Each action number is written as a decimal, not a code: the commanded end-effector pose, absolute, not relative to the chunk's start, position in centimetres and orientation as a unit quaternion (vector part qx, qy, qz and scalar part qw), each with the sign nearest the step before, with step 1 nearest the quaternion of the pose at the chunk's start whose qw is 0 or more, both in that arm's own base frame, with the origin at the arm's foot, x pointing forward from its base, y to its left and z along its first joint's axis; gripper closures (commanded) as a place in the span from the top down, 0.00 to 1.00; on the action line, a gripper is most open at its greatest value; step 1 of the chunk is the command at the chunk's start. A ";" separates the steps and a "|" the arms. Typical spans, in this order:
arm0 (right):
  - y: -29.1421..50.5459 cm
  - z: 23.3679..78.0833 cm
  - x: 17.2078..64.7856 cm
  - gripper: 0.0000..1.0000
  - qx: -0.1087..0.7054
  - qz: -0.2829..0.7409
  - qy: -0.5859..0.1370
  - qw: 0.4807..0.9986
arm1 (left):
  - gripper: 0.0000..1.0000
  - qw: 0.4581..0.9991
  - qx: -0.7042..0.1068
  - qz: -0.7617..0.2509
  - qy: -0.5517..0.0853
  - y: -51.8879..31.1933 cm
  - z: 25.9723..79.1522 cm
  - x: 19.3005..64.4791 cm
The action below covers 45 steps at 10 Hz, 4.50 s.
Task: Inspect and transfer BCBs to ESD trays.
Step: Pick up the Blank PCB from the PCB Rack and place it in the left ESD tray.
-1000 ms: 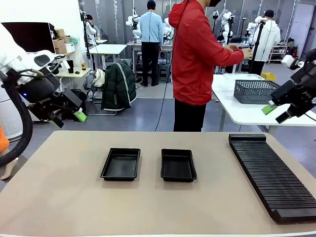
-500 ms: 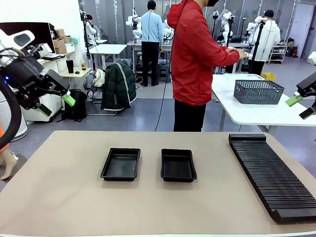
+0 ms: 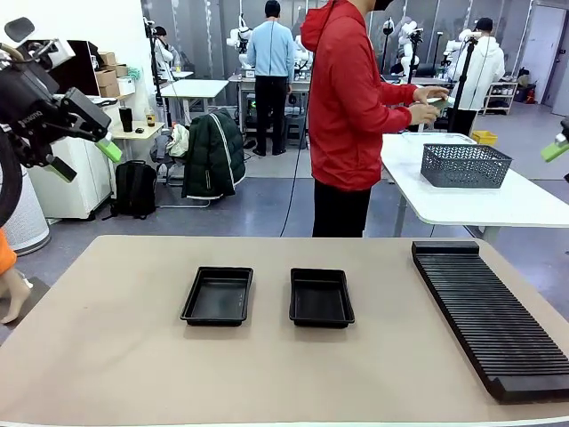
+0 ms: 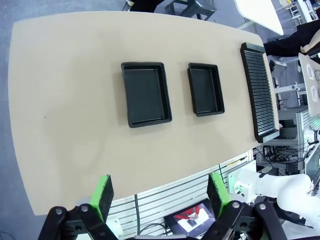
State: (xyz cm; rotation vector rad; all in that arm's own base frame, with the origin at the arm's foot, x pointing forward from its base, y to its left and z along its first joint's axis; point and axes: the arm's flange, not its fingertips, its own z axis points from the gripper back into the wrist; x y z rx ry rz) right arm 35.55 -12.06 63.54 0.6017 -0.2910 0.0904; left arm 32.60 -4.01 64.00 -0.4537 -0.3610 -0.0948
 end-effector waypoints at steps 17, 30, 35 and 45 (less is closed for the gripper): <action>-17.0 66.5 34.8 0.88 0.279 -0.001 -0.181 0.943 | 1.00 0.966 -0.185 -0.033 -0.179 -4.0 66.9 32.8; -17.0 66.5 34.8 0.88 0.279 -0.001 -0.181 0.943 | 1.00 0.961 -0.198 -0.047 -0.186 -4.2 66.6 32.6; -17.4 66.7 35.1 1.00 0.279 -0.004 -0.179 0.943 | 1.00 0.963 -0.190 -0.046 -0.184 -4.0 66.9 32.8; -17.4 66.7 35.1 1.00 0.279 -0.004 -0.179 0.943 | 1.00 0.963 -0.190 -0.046 -0.184 -4.0 66.9 32.8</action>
